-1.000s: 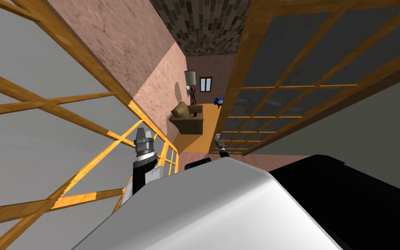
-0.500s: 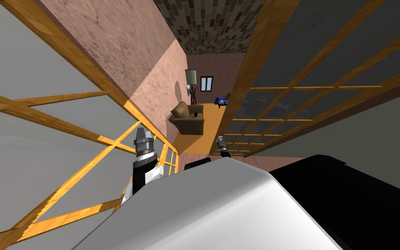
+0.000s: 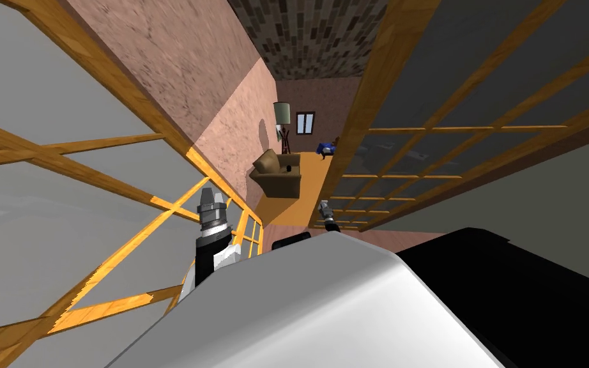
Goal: Pull the door open
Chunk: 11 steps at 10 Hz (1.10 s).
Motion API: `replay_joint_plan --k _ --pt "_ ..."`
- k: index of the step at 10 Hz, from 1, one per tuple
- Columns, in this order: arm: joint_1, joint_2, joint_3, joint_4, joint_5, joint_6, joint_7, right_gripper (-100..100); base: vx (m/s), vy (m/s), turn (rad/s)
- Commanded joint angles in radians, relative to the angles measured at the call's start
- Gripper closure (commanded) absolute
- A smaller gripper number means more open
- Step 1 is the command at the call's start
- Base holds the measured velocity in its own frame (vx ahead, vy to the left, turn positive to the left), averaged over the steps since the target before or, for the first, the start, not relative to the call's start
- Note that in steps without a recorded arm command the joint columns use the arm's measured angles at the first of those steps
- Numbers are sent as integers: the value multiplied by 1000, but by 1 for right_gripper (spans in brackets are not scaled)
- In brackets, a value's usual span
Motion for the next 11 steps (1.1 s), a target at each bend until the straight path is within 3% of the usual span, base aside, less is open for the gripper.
replay_joint_plan --k 1,5,9,10,11 --pt "6 -12 14 2 4 -6 -18 100 -177 -33 119" --pt "15 -45 43 4 14 -21 -58 100 -192 -2 85" --pt "30 -96 87 6 29 -43 -120 100 -216 -11 116" --pt "30 -88 81 6 27 -37 -109 100 -84 -7 28" --pt "40 -103 95 12 32 -52 -130 100 -142 -7 77"
